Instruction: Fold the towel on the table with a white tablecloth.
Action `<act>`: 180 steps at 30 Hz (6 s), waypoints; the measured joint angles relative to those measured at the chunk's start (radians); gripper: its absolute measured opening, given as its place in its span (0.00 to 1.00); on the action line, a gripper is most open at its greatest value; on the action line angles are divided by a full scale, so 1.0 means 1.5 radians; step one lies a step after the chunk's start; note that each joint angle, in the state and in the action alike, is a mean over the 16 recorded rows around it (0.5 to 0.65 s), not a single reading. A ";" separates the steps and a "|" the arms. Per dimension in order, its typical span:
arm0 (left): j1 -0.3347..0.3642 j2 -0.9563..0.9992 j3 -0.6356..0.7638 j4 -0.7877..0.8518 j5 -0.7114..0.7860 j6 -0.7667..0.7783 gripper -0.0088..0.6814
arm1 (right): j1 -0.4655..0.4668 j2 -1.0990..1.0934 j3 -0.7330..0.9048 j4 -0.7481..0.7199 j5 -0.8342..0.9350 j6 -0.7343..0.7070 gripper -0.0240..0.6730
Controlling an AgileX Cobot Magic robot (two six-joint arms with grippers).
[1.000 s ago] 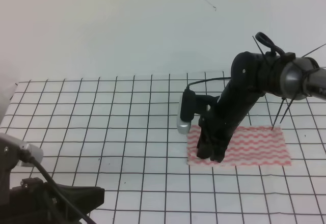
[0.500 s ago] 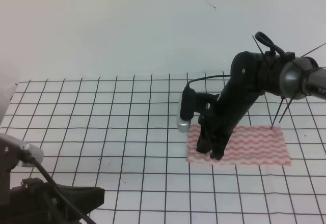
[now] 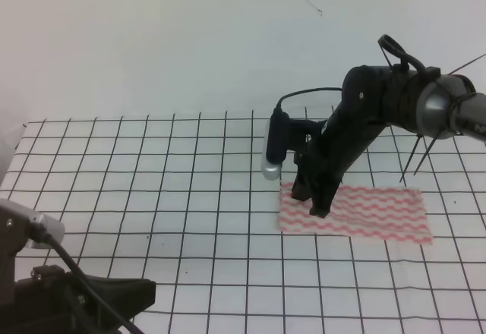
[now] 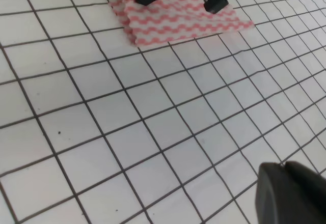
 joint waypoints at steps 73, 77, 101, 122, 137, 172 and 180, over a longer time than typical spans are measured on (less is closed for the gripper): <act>0.000 0.000 0.001 0.007 0.031 0.000 0.01 | -0.010 0.049 -0.058 -0.017 0.024 0.025 0.06; 0.000 0.000 0.001 0.008 0.031 0.000 0.01 | -0.010 0.049 -0.058 -0.020 0.008 0.025 0.05; 0.000 0.000 0.001 0.010 0.029 0.000 0.01 | -0.011 0.047 -0.065 -0.036 -0.022 0.029 0.05; 0.000 0.000 0.001 0.010 0.040 -0.002 0.01 | -0.011 0.049 -0.067 -0.045 -0.081 0.066 0.25; 0.000 0.000 0.001 0.010 0.040 -0.002 0.01 | -0.022 0.012 -0.067 -0.174 -0.060 0.258 0.52; 0.000 0.000 0.001 -0.045 0.060 -0.009 0.01 | -0.258 -0.184 0.226 0.102 0.016 0.527 0.50; 0.000 0.000 0.001 -0.046 0.065 -0.007 0.01 | -0.278 -0.145 0.228 0.155 0.011 0.520 0.54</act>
